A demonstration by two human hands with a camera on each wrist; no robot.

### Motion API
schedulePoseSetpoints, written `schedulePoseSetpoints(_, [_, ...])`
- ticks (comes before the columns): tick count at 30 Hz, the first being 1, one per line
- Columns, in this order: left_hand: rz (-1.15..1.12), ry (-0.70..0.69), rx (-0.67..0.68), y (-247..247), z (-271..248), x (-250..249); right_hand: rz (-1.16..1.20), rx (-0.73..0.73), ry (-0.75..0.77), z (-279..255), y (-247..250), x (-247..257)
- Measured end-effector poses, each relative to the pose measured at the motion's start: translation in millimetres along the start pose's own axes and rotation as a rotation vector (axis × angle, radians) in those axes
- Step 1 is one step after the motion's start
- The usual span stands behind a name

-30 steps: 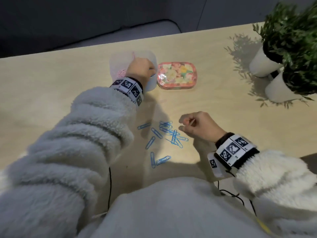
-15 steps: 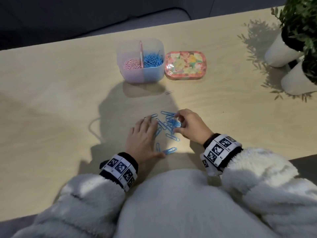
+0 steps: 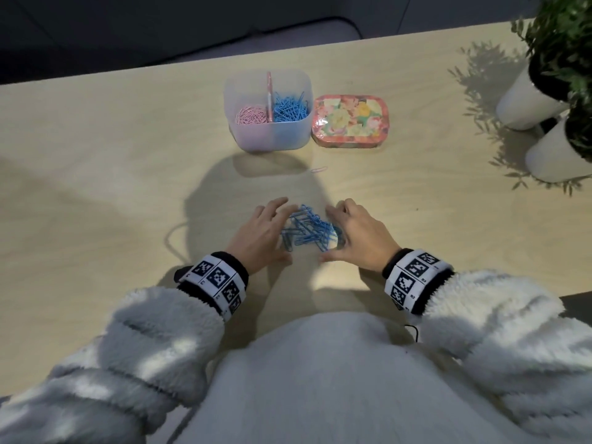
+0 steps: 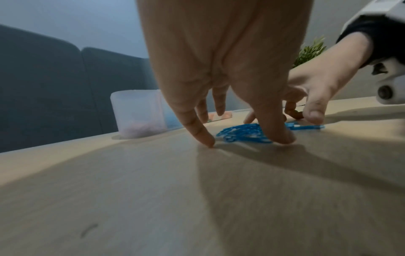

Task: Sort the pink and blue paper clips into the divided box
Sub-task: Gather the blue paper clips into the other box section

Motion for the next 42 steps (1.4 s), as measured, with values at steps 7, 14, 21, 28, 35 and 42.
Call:
schedulePoseSetpoints(7, [-0.100,0.071,0.020,2,20,-5,0.151,-0.127,-0.020,12,-7,12])
schedulePoseSetpoints(14, [-0.128,0.076,-0.001,5,28,-4,-0.017,-0.143,-0.063,29,-4,22])
schedulePoseSetpoints(21, [-0.097,0.144,-0.027,3,26,3,-0.135,-0.076,0.010,33,-2,18])
schedulePoseSetpoints(28, [-0.149,0.164,-0.090,0,22,4,0.278,-0.167,-0.076,42,33,11])
schedulePoseSetpoints(35, [-0.203,0.206,-0.126,-2,24,-5,0.662,-0.248,-0.091,92,105,40])
schedulePoseSetpoints(42, [0.102,0.110,0.007,-9,26,-29,0.602,-0.265,-0.238,166,135,66])
Point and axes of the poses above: each hand's wrist, its own z-axis towards the middle knuckle, its own y-axis out of the back of the hand, x = y × z, the point moved 3 cm from there along z, towards the middle knuckle, and after that the axes turned 5 degrees about z, right-handed, at the moved point
